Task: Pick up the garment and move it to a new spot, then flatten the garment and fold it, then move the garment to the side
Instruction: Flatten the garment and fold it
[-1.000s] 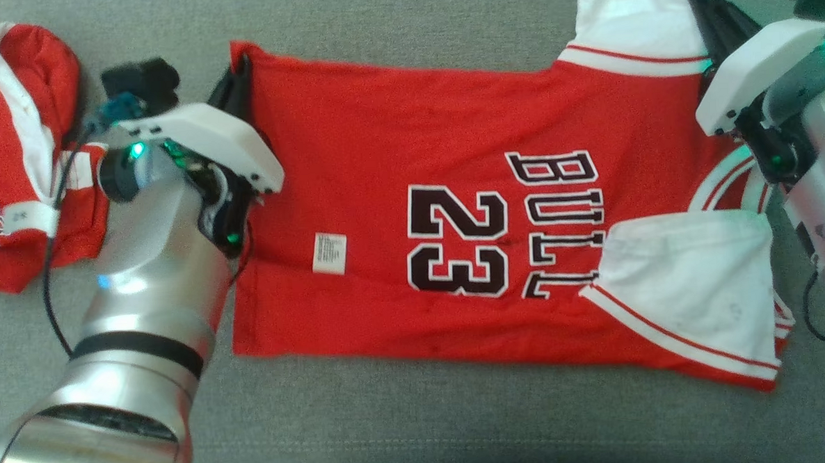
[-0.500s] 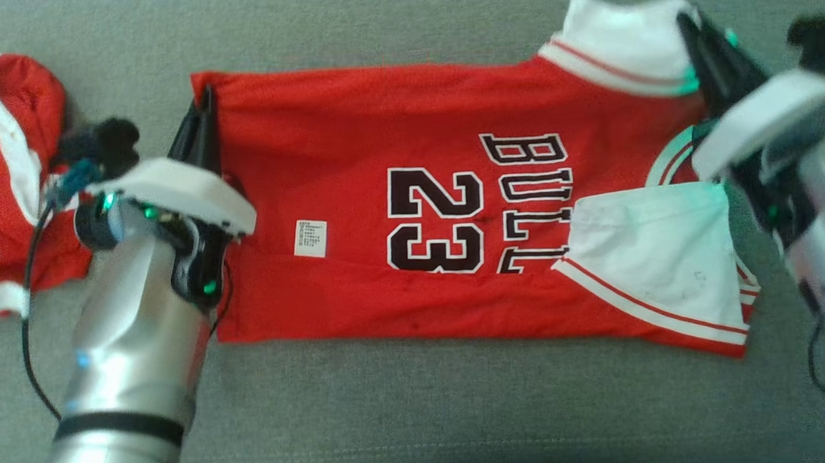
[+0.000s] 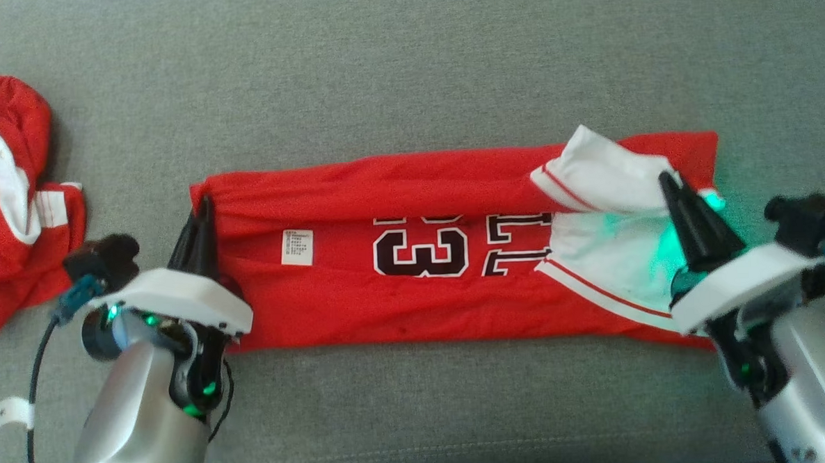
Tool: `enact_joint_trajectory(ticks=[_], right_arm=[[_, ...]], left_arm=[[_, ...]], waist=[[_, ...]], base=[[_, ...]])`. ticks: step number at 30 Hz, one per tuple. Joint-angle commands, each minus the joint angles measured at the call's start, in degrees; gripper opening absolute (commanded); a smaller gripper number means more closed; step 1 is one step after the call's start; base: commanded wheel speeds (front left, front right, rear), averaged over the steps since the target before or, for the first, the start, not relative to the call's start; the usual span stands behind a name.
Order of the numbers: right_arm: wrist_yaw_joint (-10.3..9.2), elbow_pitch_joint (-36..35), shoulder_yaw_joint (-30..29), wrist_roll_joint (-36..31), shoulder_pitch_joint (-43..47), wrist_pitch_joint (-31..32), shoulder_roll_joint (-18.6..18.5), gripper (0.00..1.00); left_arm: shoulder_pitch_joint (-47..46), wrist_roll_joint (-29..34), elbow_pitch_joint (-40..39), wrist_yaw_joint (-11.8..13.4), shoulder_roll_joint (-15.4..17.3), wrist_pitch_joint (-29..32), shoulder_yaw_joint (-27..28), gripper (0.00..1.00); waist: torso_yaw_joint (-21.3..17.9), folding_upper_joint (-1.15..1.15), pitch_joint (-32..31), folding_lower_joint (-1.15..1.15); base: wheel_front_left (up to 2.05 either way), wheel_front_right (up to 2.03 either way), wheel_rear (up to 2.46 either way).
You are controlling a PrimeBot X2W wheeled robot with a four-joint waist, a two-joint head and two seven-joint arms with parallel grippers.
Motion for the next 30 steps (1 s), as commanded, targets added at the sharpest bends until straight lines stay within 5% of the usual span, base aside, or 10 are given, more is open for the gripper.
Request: enact_joint_trajectory(ticks=[1, 2, 3, 4, 5, 6, 7, 17, 30], right_arm=[[-0.05, -2.41, 0.00, -0.86, 0.65, 0.30, -0.03, 0.00], [-0.05, -3.43, -0.81, -1.71, 1.96, 0.84, 0.70, 0.14], [-0.05, -4.32, -1.66, -2.42, 3.18, 1.36, 1.48, 0.39], [-0.05, -5.04, -2.49, -3.04, 4.36, 1.96, 2.24, 0.85], [-0.05, -5.70, -3.08, -3.71, 5.38, 2.52, 2.83, 1.00], [-0.05, -6.31, -3.53, -4.16, 6.37, 3.08, 3.47, 1.00], [-0.05, -6.96, -3.96, -4.52, 7.34, 3.52, 4.16, 1.00], [-0.05, -14.47, -6.83, -9.63, 14.14, 4.86, 7.63, 1.00], [-0.05, -24.76, -12.83, -17.91, 14.65, 2.77, 10.41, 1.00]], left_arm=[[-0.66, -0.35, -2.03, 0.41, 1.93, -0.04, 2.10, 0.00], [0.02, -0.48, -2.20, 0.67, 1.99, 0.36, 2.08, 0.00], [0.63, -0.69, -2.35, 0.85, 1.93, 0.75, 2.05, 0.00], [1.19, -0.89, -2.38, 1.03, 1.84, 1.21, 1.97, 0.00], [1.71, -1.07, -2.38, 1.21, 1.77, 1.56, 1.93, 0.10], [2.16, -1.22, -2.38, 1.47, 1.68, 1.72, 1.96, 0.40], [2.58, -1.27, -2.32, 1.74, 1.60, 1.79, 1.94, 0.98], [7.14, 1.36, -4.72, 4.35, 1.66, -1.53, 1.34, 1.00], [15.60, 11.88, -22.96, 9.84, 1.87, -3.39, 2.29, 1.00]], waist=[[-0.08, 0.00, -0.10, 0.00], [-0.22, 0.00, -0.12, 0.00], [-0.32, 0.00, -0.14, 0.00], [-0.37, 0.00, -0.20, 0.00], [-0.45, 0.00, -0.26, 0.00], [-0.47, 0.00, -0.32, 0.00], [-0.46, 0.00, -0.42, 0.00], [-0.70, 0.00, -3.24, 0.00], [-0.93, 0.00, -8.24, 0.00]], base=[[0.00, 0.00, 0.00], [0.00, 0.00, 0.00], [0.00, 0.00, 0.00], [0.00, 0.00, 0.00], [0.00, 0.00, 0.00], [0.00, 0.00, 0.00], [0.00, 0.00, 0.00], [0.00, 0.00, 0.00], [0.00, 0.00, 0.00]])
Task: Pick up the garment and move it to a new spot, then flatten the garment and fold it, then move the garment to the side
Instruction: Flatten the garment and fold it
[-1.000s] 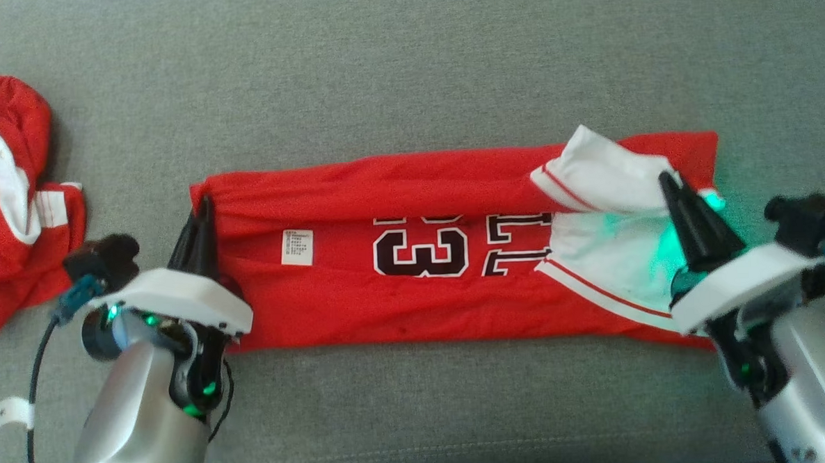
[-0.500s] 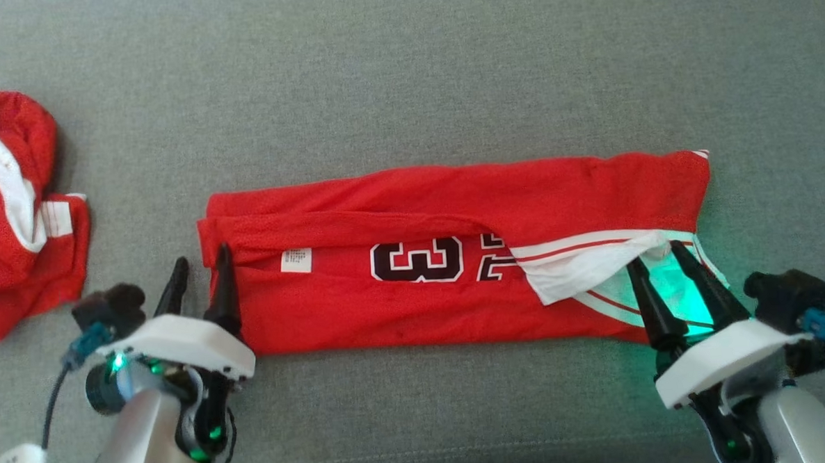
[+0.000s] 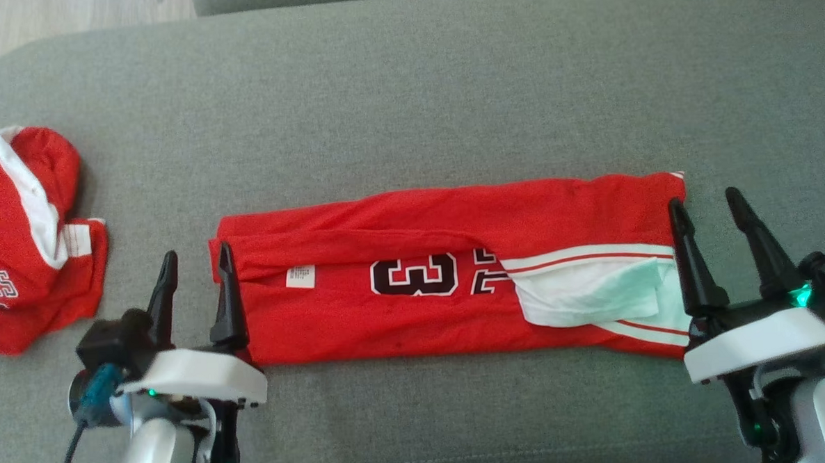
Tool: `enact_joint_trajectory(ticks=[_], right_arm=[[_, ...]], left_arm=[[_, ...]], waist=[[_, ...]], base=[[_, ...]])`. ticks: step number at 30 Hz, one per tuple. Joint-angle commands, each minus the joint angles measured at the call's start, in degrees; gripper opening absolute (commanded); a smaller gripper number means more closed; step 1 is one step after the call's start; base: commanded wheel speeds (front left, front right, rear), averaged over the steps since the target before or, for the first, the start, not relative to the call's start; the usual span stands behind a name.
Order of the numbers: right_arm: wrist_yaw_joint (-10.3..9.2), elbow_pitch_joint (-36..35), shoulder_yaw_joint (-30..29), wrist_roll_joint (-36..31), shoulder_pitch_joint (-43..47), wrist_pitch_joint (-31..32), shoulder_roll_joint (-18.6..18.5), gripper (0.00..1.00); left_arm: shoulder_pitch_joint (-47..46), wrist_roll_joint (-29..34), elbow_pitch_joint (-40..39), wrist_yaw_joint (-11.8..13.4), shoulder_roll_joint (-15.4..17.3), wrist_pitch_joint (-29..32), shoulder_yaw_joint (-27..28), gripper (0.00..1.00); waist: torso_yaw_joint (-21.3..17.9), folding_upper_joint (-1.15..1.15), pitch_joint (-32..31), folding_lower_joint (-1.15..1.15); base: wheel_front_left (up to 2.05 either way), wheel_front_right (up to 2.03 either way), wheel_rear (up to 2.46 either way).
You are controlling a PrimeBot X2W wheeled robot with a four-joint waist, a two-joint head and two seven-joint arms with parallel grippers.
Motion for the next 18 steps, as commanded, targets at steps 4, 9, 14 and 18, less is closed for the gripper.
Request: enact_joint_trajectory(ticks=[4, 9, 14, 18], right_arm=[[-0.05, -3.11, 0.19, -2.24, -0.20, -0.65, 0.39, 1.00], [-0.05, -3.78, 0.17, -3.42, 0.82, -0.01, 1.09, 1.00], [-0.05, -4.04, 0.86, -3.88, 1.72, 0.58, 1.39, 1.00], [-0.05, -3.99, 0.95, -3.85, 1.68, 0.67, 1.38, 1.00]], left_arm=[[1.19, 2.61, -4.35, 0.83, 1.70, -0.68, 1.42, 1.00], [3.18, 3.72, -6.45, 1.71, 2.12, -0.54, 0.71, 1.00], [4.48, 4.37, -7.90, 2.66, 2.53, 0.35, 0.23, 1.00], [4.66, 4.30, -8.50, 3.04, 2.57, 0.72, 0.14, 1.00]], waist=[[-0.01, 0.00, -1.78, 0.00], [-0.12, 0.00, -3.01, 0.00], [-0.09, 0.00, -3.40, 0.00], [0.08, 0.00, -3.17, 0.00]], base=[[0.00, 0.00, 0.00], [0.00, 0.00, 0.00], [0.00, 0.00, 0.00], [0.00, 0.00, 0.00]])
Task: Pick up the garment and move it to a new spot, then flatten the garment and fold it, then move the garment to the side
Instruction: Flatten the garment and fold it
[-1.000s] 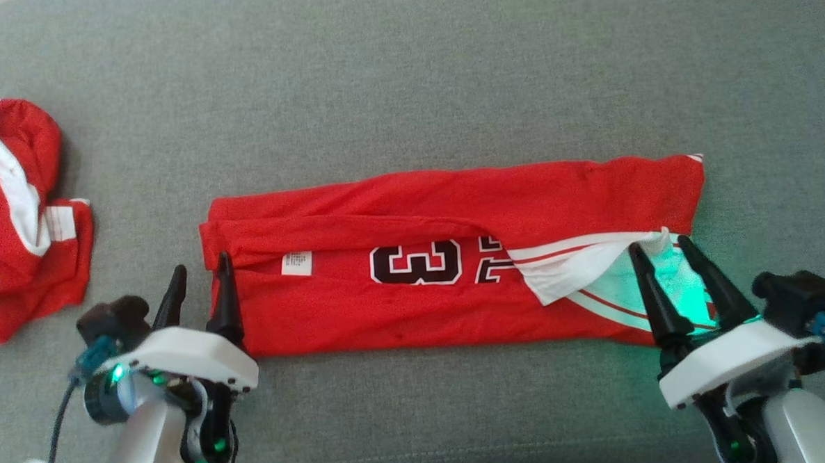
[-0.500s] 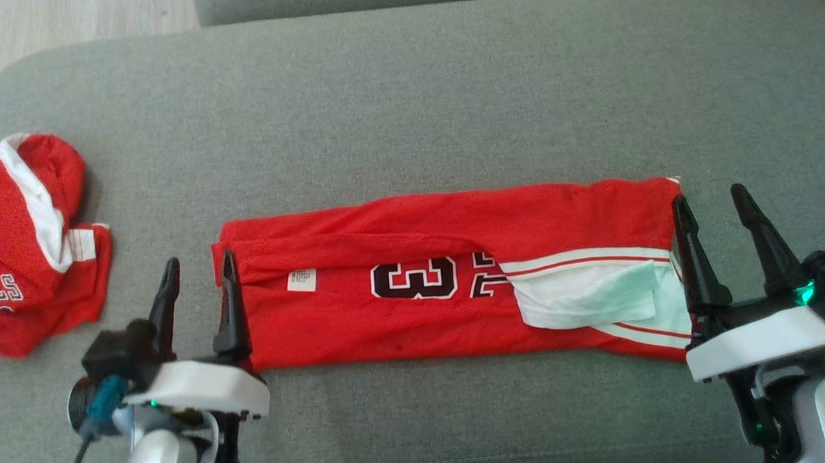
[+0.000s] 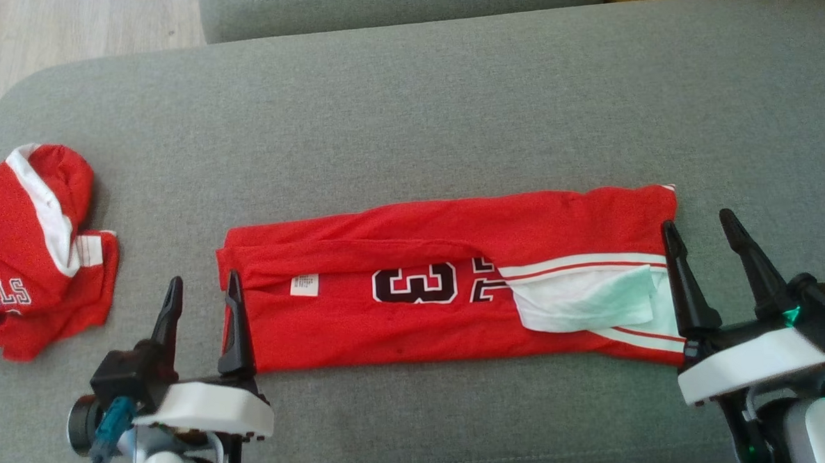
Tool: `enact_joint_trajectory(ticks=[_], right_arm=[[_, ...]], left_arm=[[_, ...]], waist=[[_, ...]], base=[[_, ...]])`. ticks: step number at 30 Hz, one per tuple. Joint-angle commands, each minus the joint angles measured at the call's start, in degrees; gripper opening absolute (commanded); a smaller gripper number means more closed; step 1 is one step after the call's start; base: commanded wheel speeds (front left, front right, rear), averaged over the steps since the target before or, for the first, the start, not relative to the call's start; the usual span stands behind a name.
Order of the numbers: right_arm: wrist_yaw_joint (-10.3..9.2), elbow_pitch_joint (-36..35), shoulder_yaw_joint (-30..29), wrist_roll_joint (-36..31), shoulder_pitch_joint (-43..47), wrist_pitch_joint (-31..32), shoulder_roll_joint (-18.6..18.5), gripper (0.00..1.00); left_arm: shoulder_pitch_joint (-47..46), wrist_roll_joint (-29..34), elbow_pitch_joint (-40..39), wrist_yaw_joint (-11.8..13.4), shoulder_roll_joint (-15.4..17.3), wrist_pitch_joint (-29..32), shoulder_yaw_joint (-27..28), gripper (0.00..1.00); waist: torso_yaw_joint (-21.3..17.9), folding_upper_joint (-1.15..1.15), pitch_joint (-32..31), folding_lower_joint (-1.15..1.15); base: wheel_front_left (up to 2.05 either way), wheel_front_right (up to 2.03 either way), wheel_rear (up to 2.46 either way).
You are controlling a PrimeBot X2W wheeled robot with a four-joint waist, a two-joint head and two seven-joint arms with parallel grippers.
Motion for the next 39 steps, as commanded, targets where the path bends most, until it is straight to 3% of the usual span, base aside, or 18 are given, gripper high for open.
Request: enact_joint_trajectory(ticks=[1, 14, 25, 36, 37, 39], right_arm=[[-0.05, -2.16, 1.43, -0.34, -1.45, 0.04, -0.22, 1.00], [-0.05, 1.15, -0.41, -0.39, -2.76, 0.43, -1.14, 1.00], [-0.05, 18.35, -4.14, -0.05, -7.29, 0.68, -3.56, 1.00], [-0.05, 28.35, -4.17, 0.92, -10.13, 9.30, -1.55, 1.00], [-0.05, 28.70, -3.72, 1.75, -10.21, 10.19, -1.32, 0.54], [-0.05, 28.93, -2.85, 2.95, -10.28, 11.49, -1.30, 0.00]], left_arm=[[-1.19, 0.35, -2.21, 0.47, 1.01, 0.08, 1.99, 1.00], [-3.60, 0.78, -2.46, 0.30, 0.66, -0.09, 0.68, 1.00], [-7.79, 1.16, -0.52, -1.19, -1.23, -0.80, -1.33, 1.00], [-9.15, 1.45, 0.16, -1.66, -2.22, -1.26, -0.88, 1.00], [-9.23, 1.49, 0.19, -1.71, -2.30, -1.27, -0.82, 1.00], [-9.30, 1.52, 0.26, -1.84, -2.41, -1.31, -0.64, 1.00]], waist=[[0.08, 0.00, 0.14, 0.00], [2.00, 0.00, 2.03, 0.00], [4.33, 0.00, 5.18, 0.00], [4.86, 0.00, 6.43, 0.00], [4.88, 0.00, 6.53, 0.00], [4.82, 0.00, 6.64, 0.00]], base=[[0.00, 0.00, 0.00], [0.00, 0.00, 0.00], [0.00, 0.00, 0.00], [0.00, 0.00, 0.00], [0.00, 0.00, 0.00], [0.00, 0.00, 0.00]])
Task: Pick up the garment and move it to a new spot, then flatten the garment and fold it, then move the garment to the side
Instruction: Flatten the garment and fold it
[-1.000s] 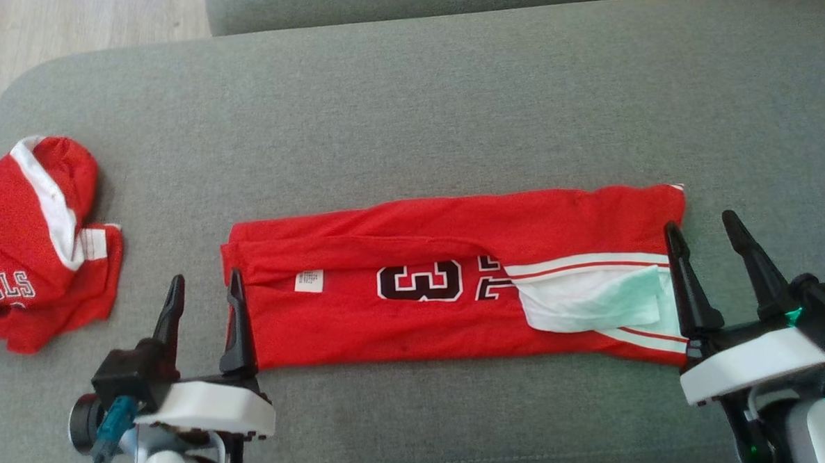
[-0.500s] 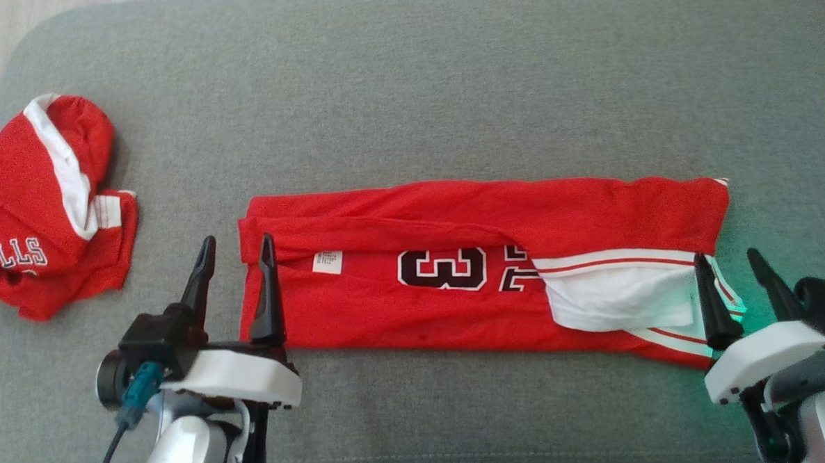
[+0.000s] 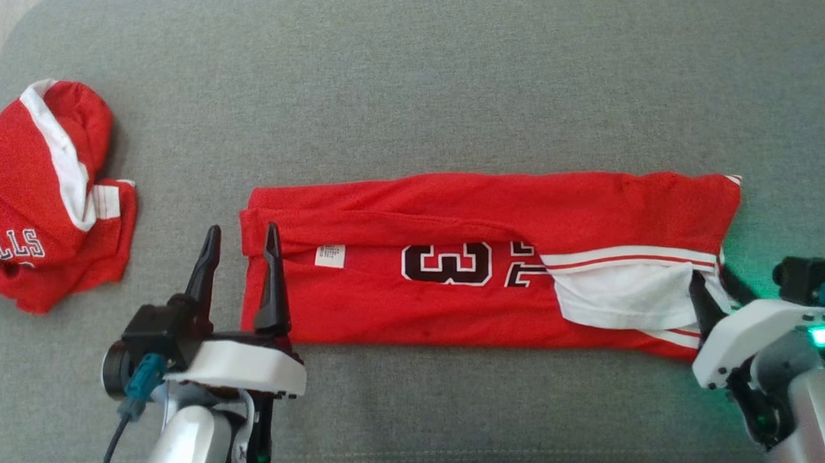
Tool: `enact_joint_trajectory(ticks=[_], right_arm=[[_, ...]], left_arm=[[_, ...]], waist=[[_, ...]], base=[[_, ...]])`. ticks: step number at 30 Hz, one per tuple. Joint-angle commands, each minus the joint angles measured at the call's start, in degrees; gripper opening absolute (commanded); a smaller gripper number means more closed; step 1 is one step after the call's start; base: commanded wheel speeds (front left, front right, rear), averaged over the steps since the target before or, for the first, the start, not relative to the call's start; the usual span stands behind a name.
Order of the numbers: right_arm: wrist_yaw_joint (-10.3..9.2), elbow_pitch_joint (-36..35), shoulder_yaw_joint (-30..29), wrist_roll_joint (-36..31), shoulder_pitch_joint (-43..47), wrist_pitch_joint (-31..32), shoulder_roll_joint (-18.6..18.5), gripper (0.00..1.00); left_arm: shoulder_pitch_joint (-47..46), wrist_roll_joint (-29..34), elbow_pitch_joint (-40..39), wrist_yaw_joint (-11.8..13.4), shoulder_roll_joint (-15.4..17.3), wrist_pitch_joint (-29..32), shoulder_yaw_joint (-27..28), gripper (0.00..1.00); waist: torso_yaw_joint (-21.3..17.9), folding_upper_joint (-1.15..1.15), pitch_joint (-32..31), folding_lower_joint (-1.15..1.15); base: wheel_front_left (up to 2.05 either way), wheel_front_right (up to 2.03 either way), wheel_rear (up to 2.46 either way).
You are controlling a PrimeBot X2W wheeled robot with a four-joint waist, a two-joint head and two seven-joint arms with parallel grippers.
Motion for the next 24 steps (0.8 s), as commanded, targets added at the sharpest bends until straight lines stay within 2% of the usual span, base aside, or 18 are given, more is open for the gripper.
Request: enact_joint_trajectory(ticks=[1, 11, 24], right_arm=[[-0.05, 0.61, 2.57, 0.78, 0.13, 1.74, 0.27, 0.00], [-0.05, -1.07, 1.81, 3.46, -1.42, 2.41, -2.97, 0.00], [-0.05, -5.63, -6.60, 3.72, -1.18, 3.62, -10.41, 0.00]], left_arm=[[-2.58, 0.60, -1.56, -0.23, 0.40, -0.65, 2.32, 1.00], [-2.06, 1.35, -1.80, -0.59, -0.07, -0.69, 3.70, 1.00], [-1.62, 2.38, -2.07, -0.90, -0.55, -0.69, 4.54, 1.00]], waist=[[-0.05, 0.00, 0.03, 0.00], [-1.58, 0.00, -0.28, 0.00], [-4.19, 0.00, -1.10, 0.00]], base=[[0.00, 0.00, 0.00], [0.00, 0.00, 0.00], [0.00, 0.00, 0.00]])
